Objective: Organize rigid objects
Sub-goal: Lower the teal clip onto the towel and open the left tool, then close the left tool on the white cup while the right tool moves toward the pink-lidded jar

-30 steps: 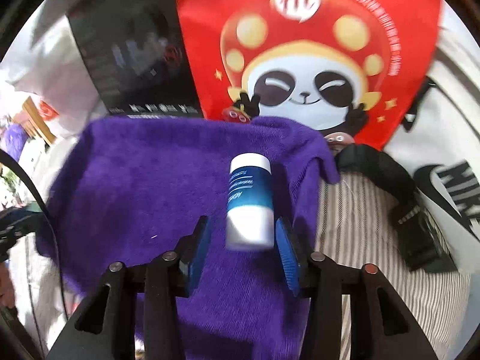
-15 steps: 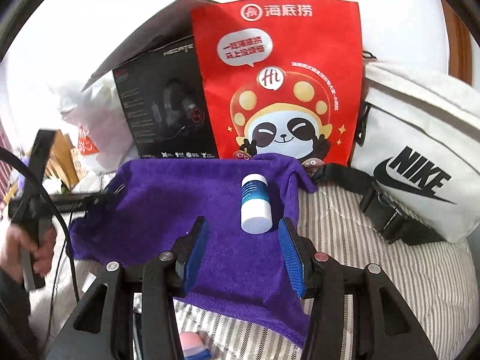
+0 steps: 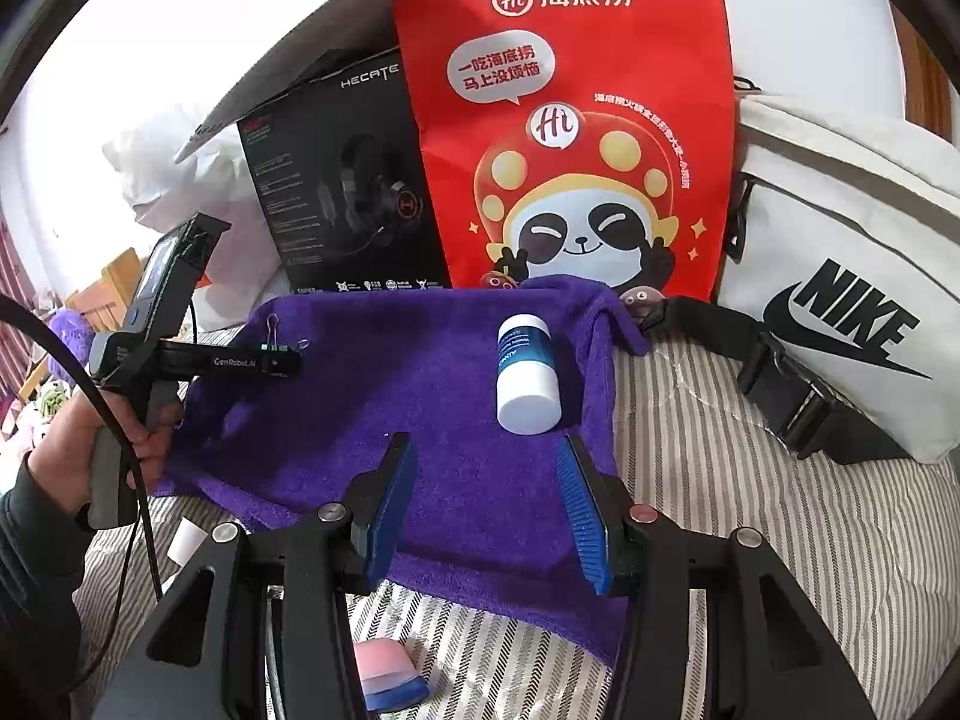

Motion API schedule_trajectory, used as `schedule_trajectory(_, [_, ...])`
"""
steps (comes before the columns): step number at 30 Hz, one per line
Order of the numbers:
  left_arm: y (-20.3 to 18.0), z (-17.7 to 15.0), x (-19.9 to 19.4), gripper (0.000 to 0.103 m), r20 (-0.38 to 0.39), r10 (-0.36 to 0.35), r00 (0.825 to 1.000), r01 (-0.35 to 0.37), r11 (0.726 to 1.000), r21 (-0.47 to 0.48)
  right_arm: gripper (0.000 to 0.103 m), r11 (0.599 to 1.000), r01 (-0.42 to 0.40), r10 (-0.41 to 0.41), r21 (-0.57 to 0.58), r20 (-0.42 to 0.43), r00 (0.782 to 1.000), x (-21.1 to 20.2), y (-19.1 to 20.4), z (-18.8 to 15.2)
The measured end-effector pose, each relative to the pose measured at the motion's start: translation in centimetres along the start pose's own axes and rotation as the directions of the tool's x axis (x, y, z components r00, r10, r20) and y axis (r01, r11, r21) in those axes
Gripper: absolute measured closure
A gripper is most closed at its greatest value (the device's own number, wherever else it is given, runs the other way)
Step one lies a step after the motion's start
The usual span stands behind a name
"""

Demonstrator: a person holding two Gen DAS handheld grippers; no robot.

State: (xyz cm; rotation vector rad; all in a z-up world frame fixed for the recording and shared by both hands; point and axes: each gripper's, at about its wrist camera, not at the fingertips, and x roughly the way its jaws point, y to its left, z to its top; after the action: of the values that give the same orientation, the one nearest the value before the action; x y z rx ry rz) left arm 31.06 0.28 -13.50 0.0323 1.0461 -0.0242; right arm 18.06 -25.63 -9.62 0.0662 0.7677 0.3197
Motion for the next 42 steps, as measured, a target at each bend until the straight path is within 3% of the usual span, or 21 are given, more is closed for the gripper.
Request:
schedule_trajectory(6, [-1.4, 0.2, -0.1, 0.061, -0.010, 0.032, 0.999, -0.032, 0.999, 0.019, 0.055, 1.000, 0.004, -0.004, 0.011, -0.006, 1.000, 0.2, -0.2, -0.1])
schedule_trajectory(9, [-1.6, -0.1, -0.4, 0.053, -0.015, 0.046, 0.999, -0.046, 0.999, 0.015, 0.054, 1.000, 0.000, 0.000, 0.009, -0.005, 1.000, 0.2, 0.0, -0.1])
schedule_trajectory(17, [-1.8, -2.2, -2.0, 0.049, 0.000, 0.004, 1.000, -0.004, 1.000, 0.009, 0.051, 0.999, -0.032, 0.032, 0.022, -0.008, 0.999, 0.3, 0.4, -0.3])
schedule_trajectory(23, [-2.3, -5.6, -7.3, 0.049, 0.055, -0.033, 0.998, 0.031, 0.999, 0.031, 0.049, 0.999, -0.023, 0.023, 0.048, 0.000, 1.000, 0.1, -0.1, -0.2])
schedule_trajectory(29, [-3.3, -10.8, -10.3, 0.049, 0.023, -0.088, 0.996, 0.087, 0.995, 0.049, 0.049, 0.997, 0.007, -0.006, 0.082, -0.010, 1.000, -0.1, -1.0, -0.2])
schedule_trajectory(33, [-3.3, -12.8, -9.5, 0.049, -0.030, -0.117, 0.993, 0.118, 0.992, 0.035, 0.049, 0.995, 0.013, -0.012, 0.102, -0.004, 1.000, -0.3, -1.5, -0.1])
schedule_trajectory(36, [-3.9, -13.5, -8.3, 0.047, -0.051, -0.071, 0.996, 0.074, 0.996, 0.047, 0.049, 0.994, 0.008, -0.008, 0.108, 0.001, 1.000, -0.4, -1.5, -0.1])
schedule_trajectory(42, [-2.4, -14.0, -8.2, 0.049, -0.056, -0.056, 0.997, 0.058, 0.998, 0.024, 0.049, 0.996, -0.001, 0.002, 0.089, -0.009, 1.000, -0.1, -0.9, -0.2])
